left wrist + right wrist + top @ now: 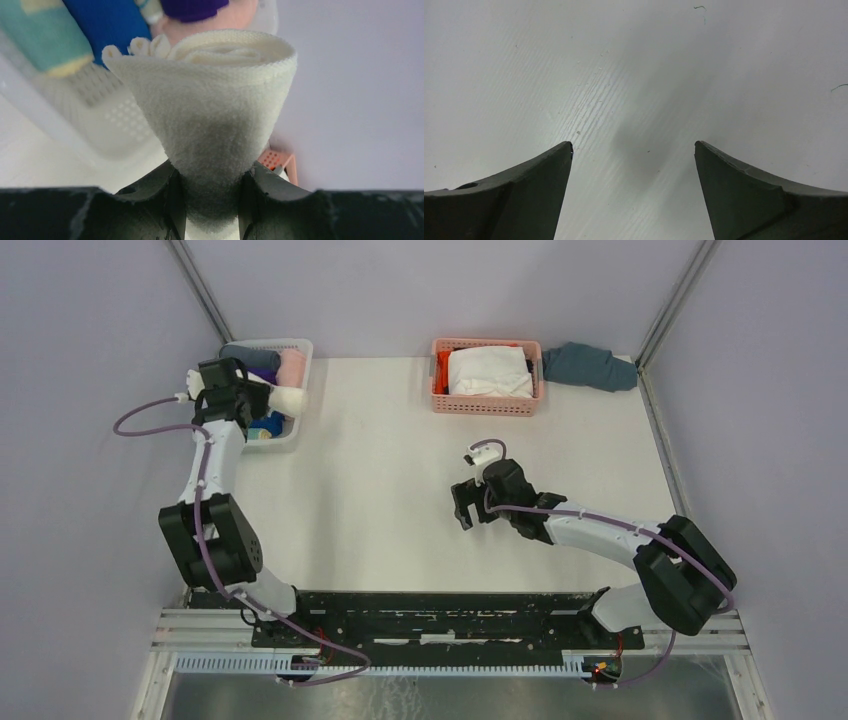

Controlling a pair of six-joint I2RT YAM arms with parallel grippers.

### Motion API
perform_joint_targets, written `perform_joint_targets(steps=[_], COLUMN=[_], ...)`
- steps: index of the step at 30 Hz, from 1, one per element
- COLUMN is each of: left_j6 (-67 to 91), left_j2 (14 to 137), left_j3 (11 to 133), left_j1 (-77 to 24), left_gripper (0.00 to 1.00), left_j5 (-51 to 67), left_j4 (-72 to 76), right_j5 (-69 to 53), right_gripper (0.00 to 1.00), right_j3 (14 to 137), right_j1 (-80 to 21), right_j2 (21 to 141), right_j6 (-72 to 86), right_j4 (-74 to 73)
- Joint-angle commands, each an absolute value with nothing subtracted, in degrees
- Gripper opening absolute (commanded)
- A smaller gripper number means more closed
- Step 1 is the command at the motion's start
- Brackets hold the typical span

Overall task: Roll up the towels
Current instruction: Place the towel in the bin.

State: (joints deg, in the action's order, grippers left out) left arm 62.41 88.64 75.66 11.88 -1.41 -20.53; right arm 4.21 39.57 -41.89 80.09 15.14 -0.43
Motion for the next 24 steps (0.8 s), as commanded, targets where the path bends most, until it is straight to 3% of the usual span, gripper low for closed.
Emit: perform_joint_targets(steps=[1,12,24], left_j6=[59.3,59.2,51.3], left_j2=[96.3,112.0,124.4], left_j3=[82.6,93.0,96.8], left_j1=[16.2,24.1,27.1], left_gripper=[0.32,0.31,0.35], left_j5=[-0.2,5.4,2.0], left_j4=[-16.6,-11.5,-15.9], right_j5=[5.5,4.5,4.6], right_gripper=[0.99,1.00,1.00], right_j3=[40.7,41.3,42.7], right_j1=[-41.7,-41.4,-41.2], right_j2=[80.6,82.5,85.5], right_j6=[15.1,14.5,13.9], right_j4=[3.1,3.3,2.5])
